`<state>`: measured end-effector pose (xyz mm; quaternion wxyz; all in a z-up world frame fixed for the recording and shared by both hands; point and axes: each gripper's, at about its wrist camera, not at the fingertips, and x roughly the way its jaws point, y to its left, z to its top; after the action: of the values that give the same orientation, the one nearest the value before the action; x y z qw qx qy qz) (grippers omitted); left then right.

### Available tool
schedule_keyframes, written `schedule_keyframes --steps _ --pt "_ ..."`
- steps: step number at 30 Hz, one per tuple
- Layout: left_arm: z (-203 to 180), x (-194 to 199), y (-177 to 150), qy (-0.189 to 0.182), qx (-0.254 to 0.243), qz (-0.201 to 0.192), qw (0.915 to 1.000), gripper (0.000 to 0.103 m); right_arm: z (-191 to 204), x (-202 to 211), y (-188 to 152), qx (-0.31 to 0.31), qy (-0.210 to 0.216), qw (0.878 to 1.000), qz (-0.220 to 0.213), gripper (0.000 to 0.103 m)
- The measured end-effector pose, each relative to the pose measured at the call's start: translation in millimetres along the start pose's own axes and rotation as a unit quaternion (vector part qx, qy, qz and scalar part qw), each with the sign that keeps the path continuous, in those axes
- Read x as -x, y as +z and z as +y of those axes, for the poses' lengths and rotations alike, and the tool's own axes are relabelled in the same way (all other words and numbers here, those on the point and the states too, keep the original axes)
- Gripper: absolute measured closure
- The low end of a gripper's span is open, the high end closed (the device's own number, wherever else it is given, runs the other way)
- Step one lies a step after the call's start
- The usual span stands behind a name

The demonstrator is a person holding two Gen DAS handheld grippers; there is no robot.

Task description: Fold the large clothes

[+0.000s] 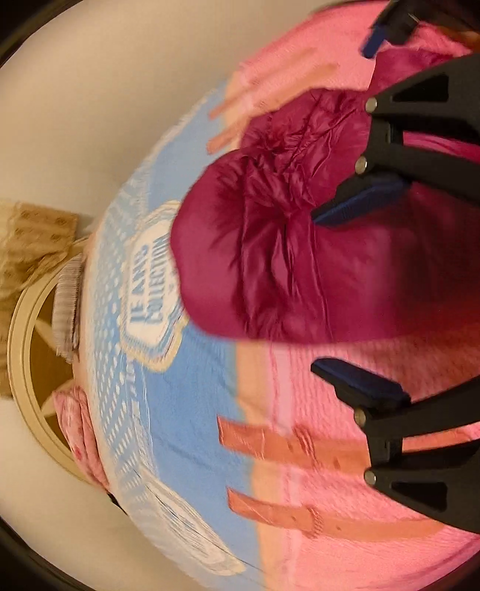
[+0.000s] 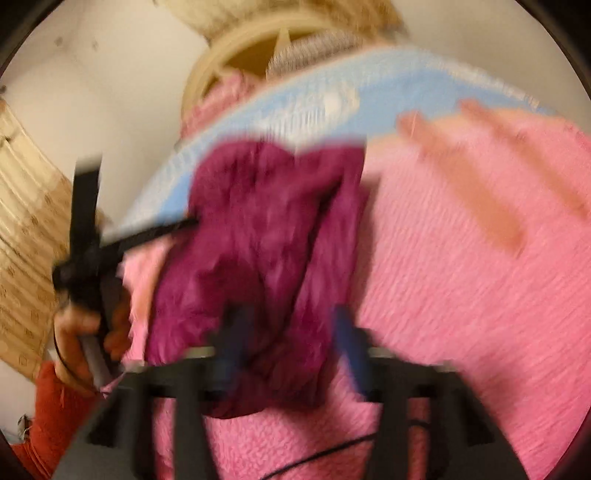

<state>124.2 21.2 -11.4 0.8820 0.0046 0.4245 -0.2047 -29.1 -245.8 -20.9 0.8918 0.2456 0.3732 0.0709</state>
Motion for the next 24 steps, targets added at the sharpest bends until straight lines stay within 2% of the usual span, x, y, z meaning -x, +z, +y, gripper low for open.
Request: schedule_keyframes --steps 1,4,6,8,12,14,16,21,24 --pt "6.2 4.3 0.2 -0.004 0.012 -0.005 0.9999 0.023 -2.3 7.1 8.1 0.0 0.01 1.0 -0.022 0.007" --pt "17.0 2.2 -2.6 -0.035 0.041 0.001 0.9986 0.023 -5.8 5.3 32.3 -0.014 0.039 0.998 -0.037 0.005" --pt "17.1 -9.2 -4.3 -0.06 0.052 0.014 0.9968 0.023 -5.3 -15.8 50.8 -0.022 0.061 0.998 -0.02 0.005" --pt "10.9 -21.4 -8.1 -0.074 0.052 0.026 0.9956 0.023 -6.9 -43.0 59.4 -0.025 0.062 0.998 0.007 0.005" --pt "-2.9 -37.4 -15.2 -0.036 0.024 0.021 0.9988 0.022 -11.2 -91.1 54.5 -0.01 0.015 0.999 0.05 0.007" --pt "-8.6 -42.9 -18.8 -0.015 0.012 0.018 0.9997 0.021 -16.4 -112.4 46.9 -0.012 0.02 0.998 0.066 0.007" --pt "-13.0 -45.5 -21.4 -0.002 -0.001 0.014 0.9999 0.021 -19.6 -117.5 42.3 -0.015 0.033 0.998 0.047 0.007" --pt "-14.5 -50.5 -24.6 0.014 -0.005 0.013 0.9998 0.021 -8.8 -122.0 37.6 0.033 0.019 0.999 0.033 0.011" --pt "-17.0 -53.7 -26.2 0.024 -0.008 0.011 0.9996 0.021 0.7 -121.7 35.7 0.059 0.018 0.997 0.039 0.023"
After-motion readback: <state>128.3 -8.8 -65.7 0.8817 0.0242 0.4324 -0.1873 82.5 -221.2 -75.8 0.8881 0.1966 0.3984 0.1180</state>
